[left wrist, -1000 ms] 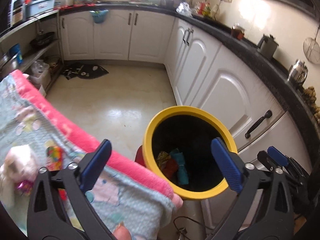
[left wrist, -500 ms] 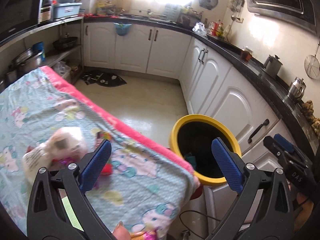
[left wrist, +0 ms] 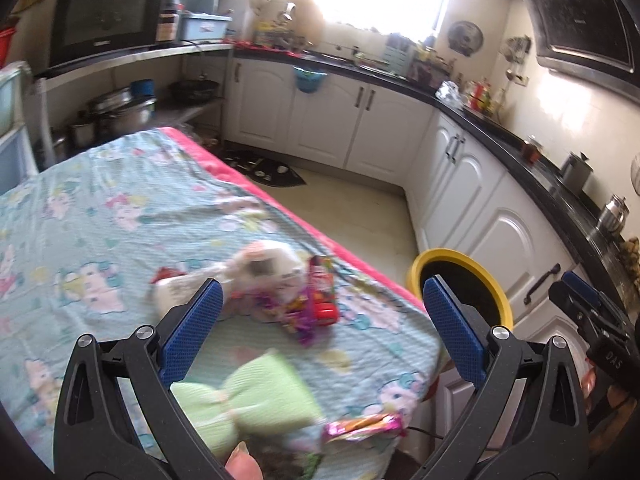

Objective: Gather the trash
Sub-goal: 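Move both grippers back over the remaining trash on the sheet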

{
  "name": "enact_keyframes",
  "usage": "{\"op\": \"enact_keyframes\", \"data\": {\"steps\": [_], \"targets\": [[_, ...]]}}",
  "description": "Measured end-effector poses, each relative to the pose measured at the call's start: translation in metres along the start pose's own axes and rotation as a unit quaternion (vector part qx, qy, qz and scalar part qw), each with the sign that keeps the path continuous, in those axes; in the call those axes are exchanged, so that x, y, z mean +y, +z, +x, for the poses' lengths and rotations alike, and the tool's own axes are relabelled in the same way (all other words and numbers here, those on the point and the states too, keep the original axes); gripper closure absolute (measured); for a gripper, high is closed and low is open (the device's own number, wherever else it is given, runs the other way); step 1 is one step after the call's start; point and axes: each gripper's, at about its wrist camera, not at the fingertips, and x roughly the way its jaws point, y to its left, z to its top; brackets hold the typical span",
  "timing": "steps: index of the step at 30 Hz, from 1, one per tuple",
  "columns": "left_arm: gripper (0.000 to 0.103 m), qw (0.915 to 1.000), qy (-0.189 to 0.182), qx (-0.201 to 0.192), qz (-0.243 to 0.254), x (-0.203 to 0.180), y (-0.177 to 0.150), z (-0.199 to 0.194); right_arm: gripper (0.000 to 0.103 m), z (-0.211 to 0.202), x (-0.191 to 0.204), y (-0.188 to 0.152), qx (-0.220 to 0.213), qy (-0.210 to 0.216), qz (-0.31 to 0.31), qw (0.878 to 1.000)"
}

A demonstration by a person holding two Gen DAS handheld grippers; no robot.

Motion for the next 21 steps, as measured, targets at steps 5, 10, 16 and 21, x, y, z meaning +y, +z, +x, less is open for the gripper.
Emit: {"op": "enact_keyframes", "data": {"steps": [5, 10, 16, 21], "targets": [[0.011, 0.9995, 0.025, -0.01, -0.018, 0.028, -0.006, -0.021, 0.025, 0.007, 0.03, -0.005, 0.017, 0.033, -0.027, 0.999], [0.011, 0.9983, 0.046, -0.011, -0.033, 0.054, -0.014, -0.033, 0.025, 0.017, 0.055, -0.016, 0.044, 0.063, -0.049, 0.996], [0.011, 0.9968, 0.059, 0.008, -0.053, 0.079, -0.03, -0.034, 0.025, 0.025, 0.067, -0.03, 0.07, 0.074, -0.071, 0.992], [0.011, 0.9955, 0.048, 0.031, -0.075, 0.098, -0.044, -0.029, 0.025, 0.036, 0.074, -0.042, 0.096, 0.081, -0.092, 0.988]]}}
